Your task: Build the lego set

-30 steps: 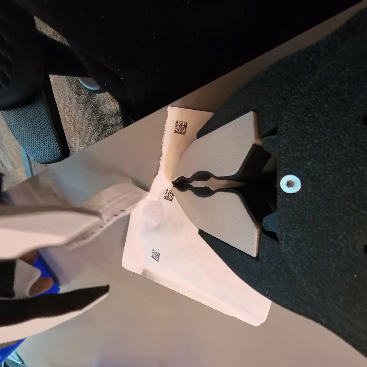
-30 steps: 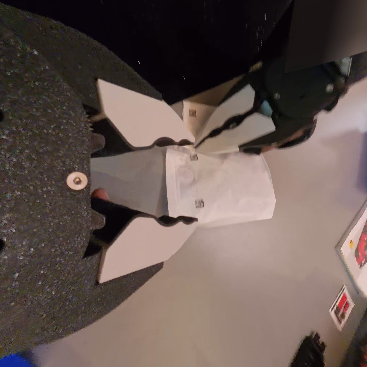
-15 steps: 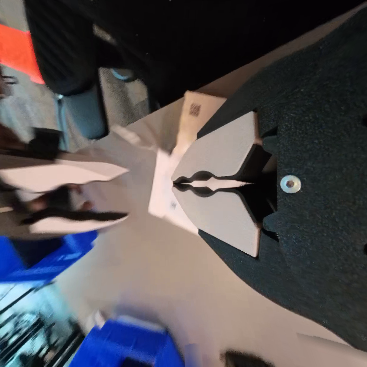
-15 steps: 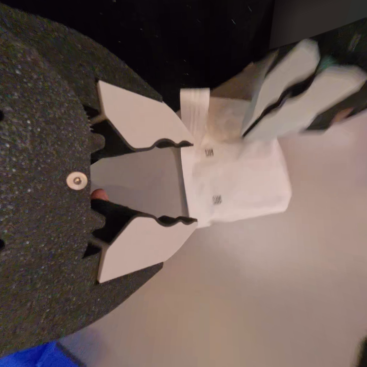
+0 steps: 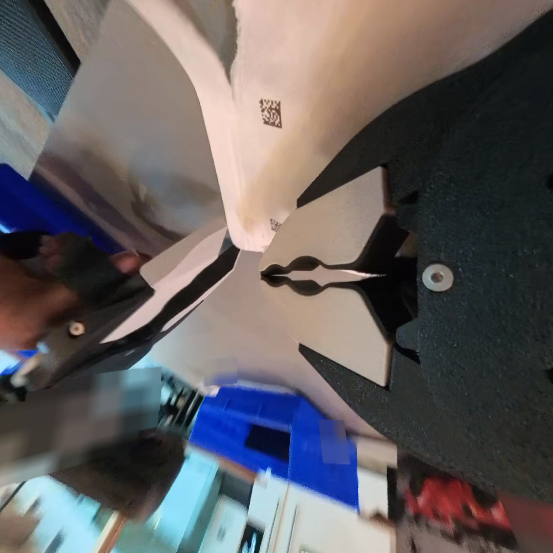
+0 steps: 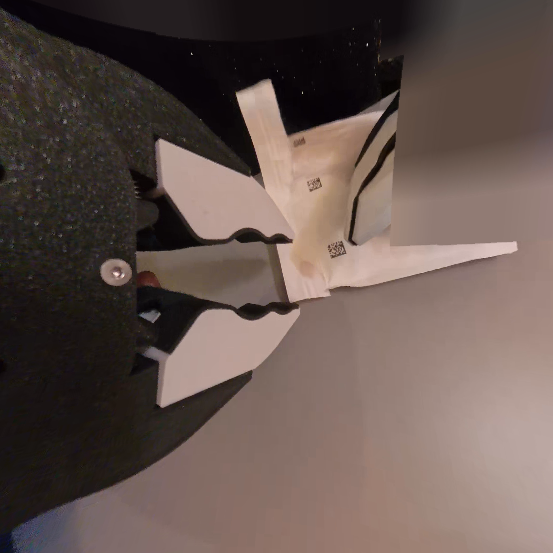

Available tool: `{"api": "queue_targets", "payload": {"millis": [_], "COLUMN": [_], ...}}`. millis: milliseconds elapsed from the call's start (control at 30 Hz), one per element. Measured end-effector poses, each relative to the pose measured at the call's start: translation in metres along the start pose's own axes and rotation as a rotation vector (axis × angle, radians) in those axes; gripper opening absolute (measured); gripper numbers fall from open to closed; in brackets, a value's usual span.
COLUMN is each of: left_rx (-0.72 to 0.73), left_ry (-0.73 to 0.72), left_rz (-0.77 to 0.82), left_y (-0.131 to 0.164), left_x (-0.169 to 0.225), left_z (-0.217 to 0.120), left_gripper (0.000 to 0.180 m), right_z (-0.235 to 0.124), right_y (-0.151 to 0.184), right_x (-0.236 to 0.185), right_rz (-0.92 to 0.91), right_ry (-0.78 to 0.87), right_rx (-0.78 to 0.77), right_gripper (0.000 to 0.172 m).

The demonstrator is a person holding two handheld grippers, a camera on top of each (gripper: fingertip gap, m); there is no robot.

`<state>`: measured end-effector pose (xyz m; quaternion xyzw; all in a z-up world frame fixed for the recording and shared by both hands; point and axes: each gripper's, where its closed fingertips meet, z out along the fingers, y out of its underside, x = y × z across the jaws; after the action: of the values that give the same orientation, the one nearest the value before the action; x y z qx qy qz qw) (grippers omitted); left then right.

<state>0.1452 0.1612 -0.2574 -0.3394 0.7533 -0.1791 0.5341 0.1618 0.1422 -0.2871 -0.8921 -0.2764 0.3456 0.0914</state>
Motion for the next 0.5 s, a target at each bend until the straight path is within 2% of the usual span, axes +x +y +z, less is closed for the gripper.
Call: {"api": "queue_targets", "payload": {"millis": [67,200,233,333,400,500], "left_rx": [0.073,0.074,0.058,0.018,0.036,0.045], "left_ry": [-0.074,-0.087,-0.077,-0.077,-0.112,-0.193], "left_rz": [0.068,0.066,0.068,0.071,0.133,0.236], "left_y": [-0.010,-0.010,-0.008,-0.003,-0.008,-0.012], "left_x": [-0.001,-0.002,-0.001,-0.001,0.000,0.000], "left_z": [-0.005,-0.007,-0.006,-0.005,-0.007,-0.011], "left_gripper": [0.000,0.000,0.000,0.000,0.000,0.000], "right_z": [0.003,0.006,0.004,0.001,0.001,0.005], "right_y": [-0.005,-0.009,-0.012,-0.011,-0.008,0.001], "right_x": [0.001,0.005,-0.001,-0.008,-0.005,0.001], "right_rz": [0.023,-0.003,-0.031,-0.068,-0.073,-0.051], "right_ry": [-0.032,-0.052,-0.085,-0.103,-0.070,-0.050], "right_rx": [0.027,0.036,0.065,0.075,0.052,-0.016], "right_gripper": [0.032,0.002,0.001,0.000,0.000,0.019]}}
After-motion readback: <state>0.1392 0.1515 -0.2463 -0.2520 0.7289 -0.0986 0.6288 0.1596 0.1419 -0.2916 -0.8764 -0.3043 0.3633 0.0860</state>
